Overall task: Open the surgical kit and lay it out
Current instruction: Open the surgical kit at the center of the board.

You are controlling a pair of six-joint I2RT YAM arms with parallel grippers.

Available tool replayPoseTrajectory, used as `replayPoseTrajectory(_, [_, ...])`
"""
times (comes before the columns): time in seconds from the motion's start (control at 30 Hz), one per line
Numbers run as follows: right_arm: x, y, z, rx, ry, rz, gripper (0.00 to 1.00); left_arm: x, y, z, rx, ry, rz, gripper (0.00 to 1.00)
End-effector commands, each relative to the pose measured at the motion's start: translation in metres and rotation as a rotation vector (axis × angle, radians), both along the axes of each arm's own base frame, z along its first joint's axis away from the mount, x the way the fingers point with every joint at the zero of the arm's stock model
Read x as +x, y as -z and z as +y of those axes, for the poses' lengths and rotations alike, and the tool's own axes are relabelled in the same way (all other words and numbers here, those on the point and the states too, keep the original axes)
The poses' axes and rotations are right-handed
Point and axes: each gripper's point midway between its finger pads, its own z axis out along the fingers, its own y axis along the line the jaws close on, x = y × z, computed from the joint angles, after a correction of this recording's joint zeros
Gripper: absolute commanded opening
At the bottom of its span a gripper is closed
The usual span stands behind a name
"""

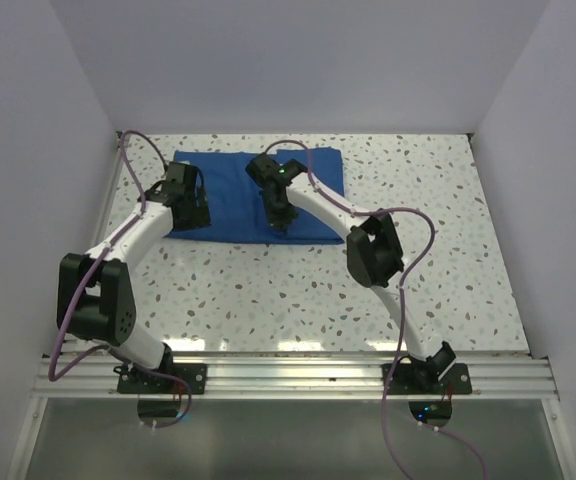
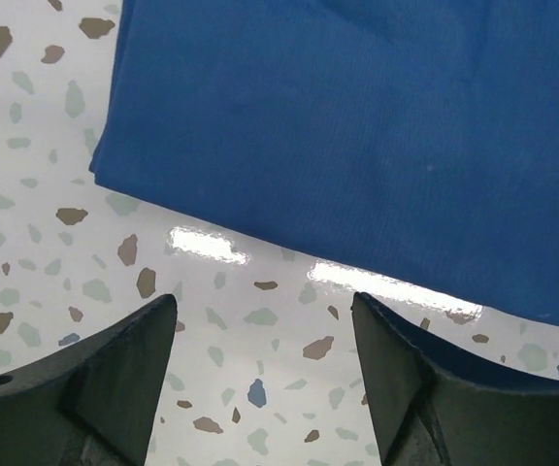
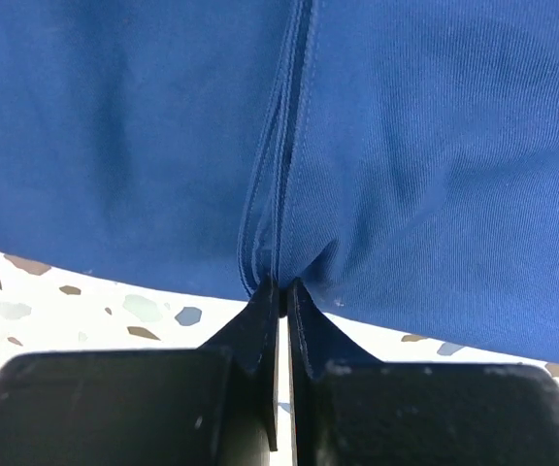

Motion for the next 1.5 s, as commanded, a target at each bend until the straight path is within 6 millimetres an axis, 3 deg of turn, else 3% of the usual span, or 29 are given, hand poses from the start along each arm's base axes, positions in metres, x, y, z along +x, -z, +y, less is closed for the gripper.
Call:
replayPoseTrajectory(0.0, [0.004,-0.024,-0.006,-0.008,-0.018,-0.029,0.00,0.010,0.010,-0.005,-0.035,0.011,-0.010,0.76])
replayPoseTrajectory(0.07, [0.012,-0.046,-0.011,-0.008,-0.014,-0.091,0.00,0.012,0.012,-0.009,-0.049,0.018,-0.008,0.75])
replayPoseTrajectory(0.1, [0.020,-0.076,-0.020,0.001,0.007,-0.158,0.00,0.012,0.015,-0.010,-0.052,0.021,0.001,0.74])
replayPoseTrajectory(0.13, [0.026,-0.092,-0.031,-0.011,0.031,-0.201,0.00,0.016,0.013,-0.012,-0.062,0.025,-0.004,0.73])
replayPoseTrajectory(0.17, [0.036,-0.111,-0.049,-0.049,0.081,-0.276,0.00,0.017,0.014,-0.013,-0.066,0.026,-0.002,0.72])
replayPoseTrajectory(0.2, [0.040,-0.114,-0.075,-0.085,0.127,-0.287,0.00,0.018,0.015,-0.014,-0.068,0.028,0.001,0.71])
replayPoseTrajectory(0.23, [0.040,-0.149,-0.096,-0.065,0.175,-0.353,0.00,0.022,0.013,-0.016,-0.077,0.031,-0.005,0.69])
replayPoseTrajectory(0.27, [0.043,-0.160,-0.115,-0.069,0.232,-0.388,0.00,0.024,0.011,-0.017,-0.078,0.032,-0.007,0.66])
replayPoseTrajectory(0.3, [0.044,-0.151,-0.157,-0.136,0.309,-0.371,0.00,0.026,0.013,-0.017,-0.079,0.034,0.002,0.64])
replayPoseTrajectory(0.33, [0.038,-0.178,-0.183,-0.126,0.369,-0.421,0.00,0.031,0.008,-0.019,-0.081,0.039,-0.009,0.63])
replayPoseTrajectory(0.37, [0.036,-0.180,-0.204,-0.138,0.420,-0.434,0.00,0.033,0.007,-0.019,-0.082,0.039,-0.011,0.62])
replayPoseTrajectory(0.4, [0.028,-0.165,-0.245,-0.207,0.486,-0.402,0.00,0.035,0.007,-0.019,-0.081,0.041,-0.005,0.62])
replayPoseTrajectory(0.47, [0.018,-0.172,-0.281,-0.220,0.543,-0.431,0.00,0.040,0.000,-0.021,-0.085,0.046,-0.014,0.62])
replayPoseTrajectory(0.5, [0.005,-0.147,-0.311,-0.273,0.586,-0.368,0.00,0.046,-0.006,-0.024,-0.095,0.054,-0.026,0.62])
replayPoseTrajectory(0.53, [-0.001,-0.140,-0.325,-0.294,0.610,-0.349,0.00,0.047,-0.007,-0.025,-0.099,0.057,-0.025,0.62])
replayPoseTrajectory(0.57, [-0.006,-0.133,-0.337,-0.311,0.625,-0.336,0.05,0.047,-0.009,-0.026,-0.104,0.058,-0.023,0.62])
replayPoseTrajectory(0.6, [-0.017,-0.114,-0.359,-0.352,0.659,-0.278,0.25,0.048,-0.013,-0.029,-0.113,0.064,-0.030,0.62])
replayPoseTrajectory(0.63, [-0.023,-0.108,-0.371,-0.388,0.679,-0.257,0.47,0.049,-0.015,-0.030,-0.117,0.065,-0.031,0.62])
replayPoseTrajectory(0.67, [-0.031,-0.095,-0.382,-0.419,0.704,-0.216,0.89,0.047,-0.016,-0.031,-0.119,0.069,-0.027,0.62])
replayPoseTrajectory(0.7, [-0.036,-0.090,-0.398,-0.431,0.753,-0.191,0.98,0.046,-0.021,-0.032,-0.122,0.073,-0.033,0.62])
replayPoseTrajectory(0.8, [-0.042,-0.082,-0.419,-0.432,0.845,-0.151,0.98,0.037,-0.025,-0.032,-0.116,0.078,-0.025,0.62])
replayPoseTrajectory(0.93, [-0.030,-0.095,-0.425,-0.410,0.887,-0.164,0.98,0.022,-0.028,-0.027,-0.101,0.070,-0.019,0.63])
replayPoseTrajectory(1.07, [0.009,-0.111,-0.390,-0.159,0.825,-0.214,0.97,0.003,-0.026,-0.026,-0.117,0.059,-0.020,0.63])
replayPoseTrajectory(1.1, [0.018,-0.110,-0.371,-0.044,0.779,-0.202,0.96,-0.004,-0.026,-0.027,-0.129,0.059,-0.022,0.63])
replayPoseTrajectory(1.2, [0.045,-0.121,-0.342,0.141,0.726,-0.250,0.92,-0.020,-0.024,-0.030,-0.146,0.059,-0.027,0.63])
replayPoseTrajectory(1.47, [0.107,-0.115,-0.336,0.246,0.795,-0.349,0.85,-0.050,-0.024,-0.027,-0.161,0.050,-0.041,0.62])
